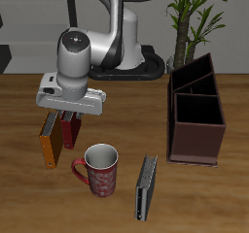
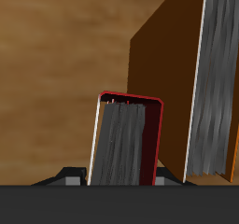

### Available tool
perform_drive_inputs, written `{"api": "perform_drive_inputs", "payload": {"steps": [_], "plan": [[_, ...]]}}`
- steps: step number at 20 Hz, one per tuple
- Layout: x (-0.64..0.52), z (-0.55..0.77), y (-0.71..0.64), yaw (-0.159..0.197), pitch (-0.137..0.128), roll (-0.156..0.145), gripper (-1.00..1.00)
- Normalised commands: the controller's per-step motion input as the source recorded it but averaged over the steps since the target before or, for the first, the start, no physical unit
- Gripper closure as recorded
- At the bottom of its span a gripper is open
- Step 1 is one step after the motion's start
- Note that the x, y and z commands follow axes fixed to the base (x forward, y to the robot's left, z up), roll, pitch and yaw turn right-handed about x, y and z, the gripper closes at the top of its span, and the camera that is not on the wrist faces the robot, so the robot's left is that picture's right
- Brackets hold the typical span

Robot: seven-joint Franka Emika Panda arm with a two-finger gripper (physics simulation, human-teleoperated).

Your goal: Place the red book into the left desk caddy's left compartment

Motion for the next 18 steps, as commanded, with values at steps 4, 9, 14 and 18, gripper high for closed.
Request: {"api": "perform_drive_inputs", "payload": {"steps": [4,9,14,18], "plan": [[-0.08,0.21,0.40,0.025,-0.030,0.051,1.00],[-0.12,0.30,0.36,-0.005,-0.030,0.029,1.00],[-0.28,0.51,0.79,0.026,-0.038,0.048,1.00],[-0.38,0.54,0.71,-0.005,-0.046,-0.016,1.00]]}}
